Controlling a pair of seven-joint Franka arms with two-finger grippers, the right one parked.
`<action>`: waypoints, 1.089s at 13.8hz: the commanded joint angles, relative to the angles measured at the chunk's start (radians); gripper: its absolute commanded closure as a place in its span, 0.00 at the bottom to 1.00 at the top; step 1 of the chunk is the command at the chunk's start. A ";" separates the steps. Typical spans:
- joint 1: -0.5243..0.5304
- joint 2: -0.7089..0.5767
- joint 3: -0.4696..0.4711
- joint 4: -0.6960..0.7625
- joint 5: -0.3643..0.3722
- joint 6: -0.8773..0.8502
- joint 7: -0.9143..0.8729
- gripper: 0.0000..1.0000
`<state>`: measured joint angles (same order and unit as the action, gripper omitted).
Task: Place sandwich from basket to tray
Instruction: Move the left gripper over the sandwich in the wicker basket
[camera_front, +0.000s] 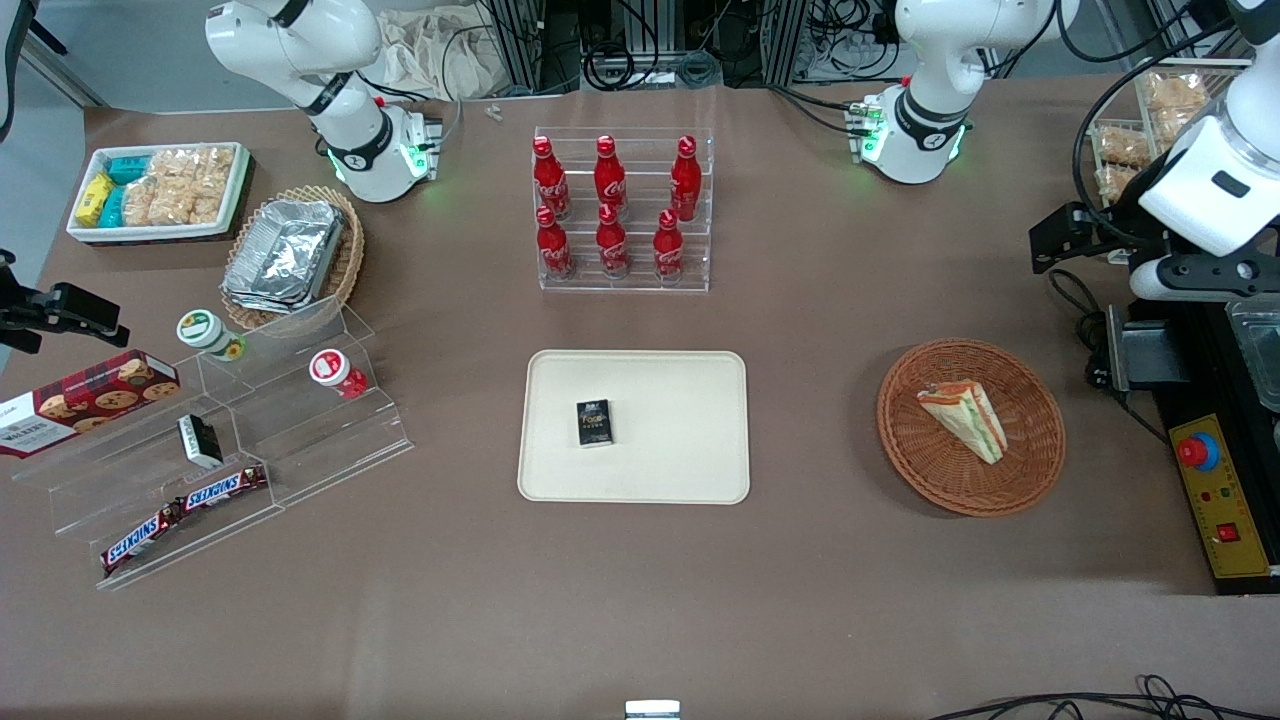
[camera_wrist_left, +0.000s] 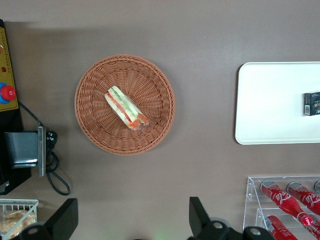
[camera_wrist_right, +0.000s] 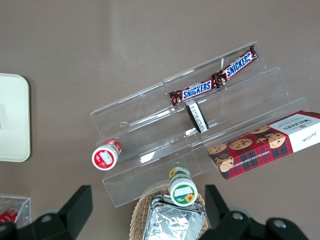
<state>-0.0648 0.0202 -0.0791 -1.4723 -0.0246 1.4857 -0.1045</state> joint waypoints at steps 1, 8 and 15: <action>-0.015 0.011 0.008 0.027 0.018 -0.045 0.005 0.00; -0.006 0.009 0.015 0.014 0.009 -0.058 -0.113 0.00; 0.020 0.009 0.019 -0.127 0.015 0.052 -0.377 0.00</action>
<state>-0.0496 0.0404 -0.0574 -1.5340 -0.0225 1.4801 -0.4178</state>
